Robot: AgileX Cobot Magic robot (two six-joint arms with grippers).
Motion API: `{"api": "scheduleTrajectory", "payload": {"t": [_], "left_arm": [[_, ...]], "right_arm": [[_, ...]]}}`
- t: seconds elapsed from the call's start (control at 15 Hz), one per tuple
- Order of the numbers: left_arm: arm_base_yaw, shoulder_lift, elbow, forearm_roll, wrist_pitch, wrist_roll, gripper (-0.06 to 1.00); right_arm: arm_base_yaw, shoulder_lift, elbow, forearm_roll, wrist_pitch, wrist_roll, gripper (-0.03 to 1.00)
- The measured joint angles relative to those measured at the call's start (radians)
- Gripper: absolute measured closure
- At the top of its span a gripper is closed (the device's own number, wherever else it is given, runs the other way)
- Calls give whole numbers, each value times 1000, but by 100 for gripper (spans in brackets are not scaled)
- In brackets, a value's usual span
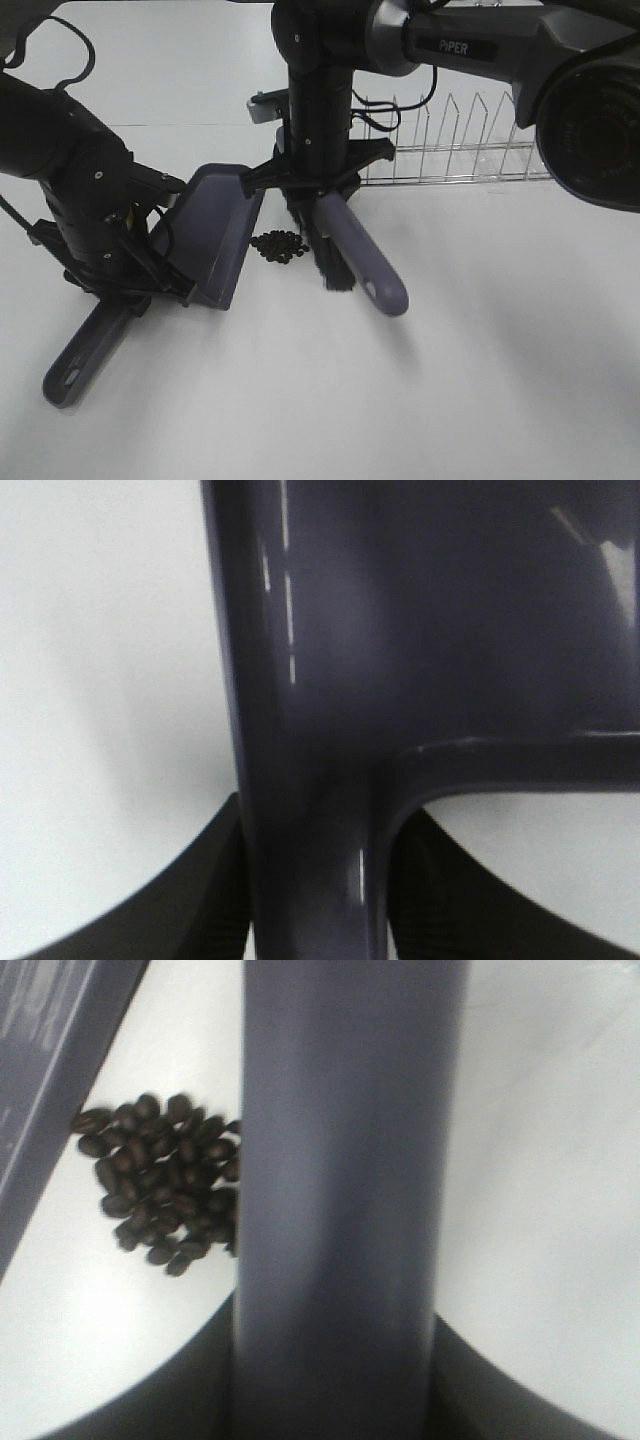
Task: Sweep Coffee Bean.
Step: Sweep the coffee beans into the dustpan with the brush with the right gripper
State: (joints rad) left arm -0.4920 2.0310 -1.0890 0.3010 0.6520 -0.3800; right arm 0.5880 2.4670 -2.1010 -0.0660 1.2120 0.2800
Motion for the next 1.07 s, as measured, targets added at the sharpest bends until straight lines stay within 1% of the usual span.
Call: {"api": "scheduleTrajectory", "payload": {"t": [0.13, 0.2, 0.33, 0.47, 0.53, 0.67, 0.73, 0.8, 1.07], "left_arm": [[0, 0, 0, 0, 0, 0, 59], [0, 0, 0, 0, 0, 0, 59], [0, 0, 0, 0, 0, 0, 59], [0, 0, 0, 0, 0, 6, 59], [0, 0, -1, 0, 0, 9, 59], [0, 0, -1, 0, 0, 11, 59], [0, 0, -1, 0, -1, 13, 59], [0, 0, -1, -1, -1, 14, 59], [0, 0, -1, -1, -3, 18, 59]], "right_arm": [[-7, 2, -63, -88, 6, 2, 68], [-14, 1, -72, -97, 5, -1, 68], [-19, -1, -67, -71, 7, -23, 68], [-19, -35, -7, -64, 5, -36, 68], [-19, -67, 51, -90, 5, -37, 68], [-19, -134, 177, -195, 10, -29, 68], [-20, -150, 215, -229, 14, -24, 68], [-21, -141, 227, -246, 16, -19, 68], [-21, -102, 227, -251, 7, -1, 68]]}}
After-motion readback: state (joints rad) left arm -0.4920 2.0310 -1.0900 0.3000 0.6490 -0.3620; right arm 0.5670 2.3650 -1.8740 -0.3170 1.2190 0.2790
